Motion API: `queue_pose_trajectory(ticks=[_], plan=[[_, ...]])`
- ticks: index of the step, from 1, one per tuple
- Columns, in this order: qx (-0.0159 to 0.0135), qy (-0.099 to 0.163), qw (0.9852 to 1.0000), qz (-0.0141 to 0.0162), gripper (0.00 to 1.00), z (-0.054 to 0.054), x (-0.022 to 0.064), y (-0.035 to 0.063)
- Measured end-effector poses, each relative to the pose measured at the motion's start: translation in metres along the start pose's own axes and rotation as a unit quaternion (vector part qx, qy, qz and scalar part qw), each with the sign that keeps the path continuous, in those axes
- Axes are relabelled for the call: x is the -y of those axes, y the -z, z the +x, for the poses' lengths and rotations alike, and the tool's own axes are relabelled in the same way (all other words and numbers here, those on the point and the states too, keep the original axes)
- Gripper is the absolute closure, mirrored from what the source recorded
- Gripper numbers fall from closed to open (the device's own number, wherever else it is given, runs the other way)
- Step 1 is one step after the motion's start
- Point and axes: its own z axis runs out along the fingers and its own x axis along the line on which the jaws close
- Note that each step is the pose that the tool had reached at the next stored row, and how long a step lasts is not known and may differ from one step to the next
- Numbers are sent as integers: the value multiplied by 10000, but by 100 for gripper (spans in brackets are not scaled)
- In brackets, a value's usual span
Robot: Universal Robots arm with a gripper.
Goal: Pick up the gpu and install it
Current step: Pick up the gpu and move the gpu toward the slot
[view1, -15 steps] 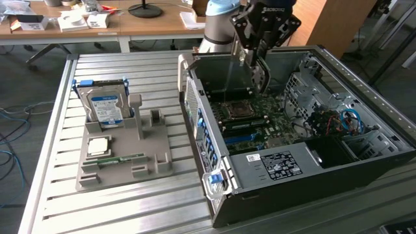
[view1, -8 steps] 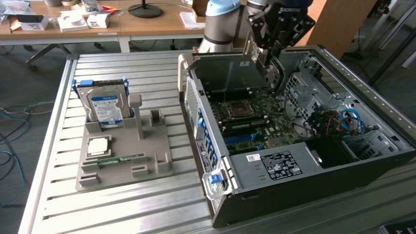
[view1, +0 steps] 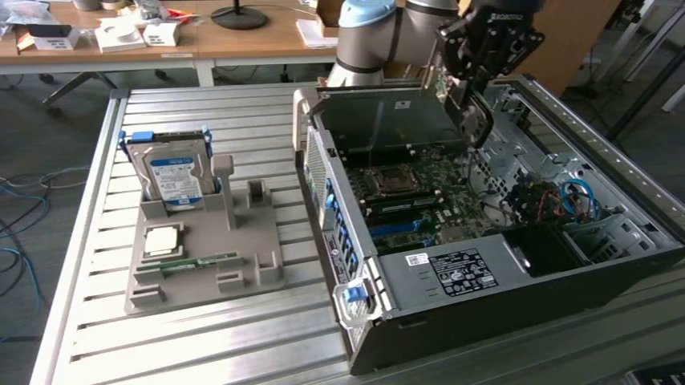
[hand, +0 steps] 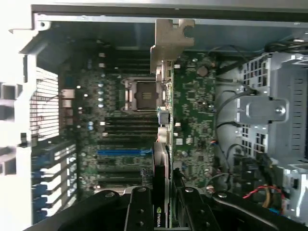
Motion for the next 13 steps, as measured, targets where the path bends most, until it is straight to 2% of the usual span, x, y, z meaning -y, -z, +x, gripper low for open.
queue_pose_trajectory(ticks=[5,10,13], plan=[[1,-1,10000,0,74,-197,-5,-8],[0,-1,10000,0,74,-210,-6,-8],[0,-2,10000,-3,74,-300,-8,-13]])
